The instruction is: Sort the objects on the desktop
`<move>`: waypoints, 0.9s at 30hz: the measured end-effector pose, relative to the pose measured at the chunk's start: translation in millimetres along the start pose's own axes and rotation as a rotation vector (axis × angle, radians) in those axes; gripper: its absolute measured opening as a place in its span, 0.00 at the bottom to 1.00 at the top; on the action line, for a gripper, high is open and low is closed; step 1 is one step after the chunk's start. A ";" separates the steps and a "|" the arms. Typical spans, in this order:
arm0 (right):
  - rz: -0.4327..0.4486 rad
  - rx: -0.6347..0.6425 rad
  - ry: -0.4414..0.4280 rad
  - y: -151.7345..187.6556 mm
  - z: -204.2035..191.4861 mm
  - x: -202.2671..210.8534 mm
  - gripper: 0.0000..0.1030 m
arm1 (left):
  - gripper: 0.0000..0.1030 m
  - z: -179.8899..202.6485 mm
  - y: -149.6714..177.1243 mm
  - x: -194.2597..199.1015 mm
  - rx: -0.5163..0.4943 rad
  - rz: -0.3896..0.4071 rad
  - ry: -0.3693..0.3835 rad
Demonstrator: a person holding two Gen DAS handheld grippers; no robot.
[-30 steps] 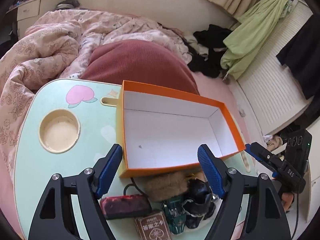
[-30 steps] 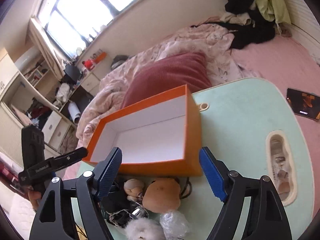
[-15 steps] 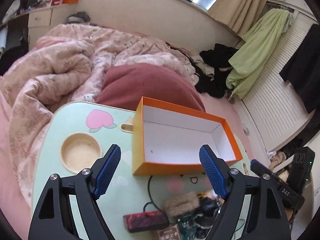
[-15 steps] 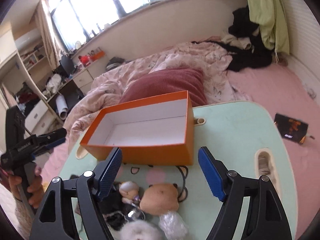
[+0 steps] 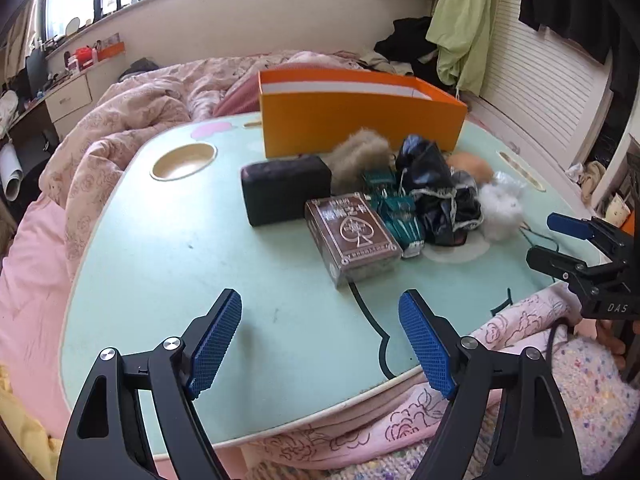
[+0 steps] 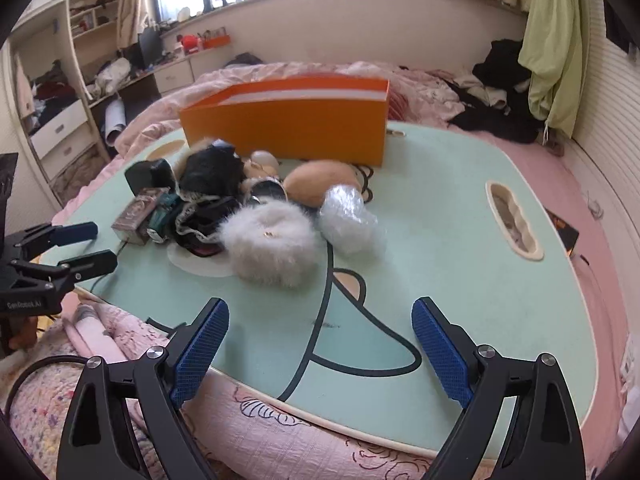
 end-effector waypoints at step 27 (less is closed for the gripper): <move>-0.011 0.023 0.007 1.8 -0.8 -1.2 1.00 | 1.00 10.2 2.0 -2.2 -0.021 0.037 0.038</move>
Point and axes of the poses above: each gripper's, at about its wrist camera, not at the fingertips, and x roughly against the way its jaws point, z to its right, y to its underside, the point moved 7 cm from there along -x, roughly the way its jaws point, and after that the axes turned 9 degrees about -y, right-handed, at the moved point
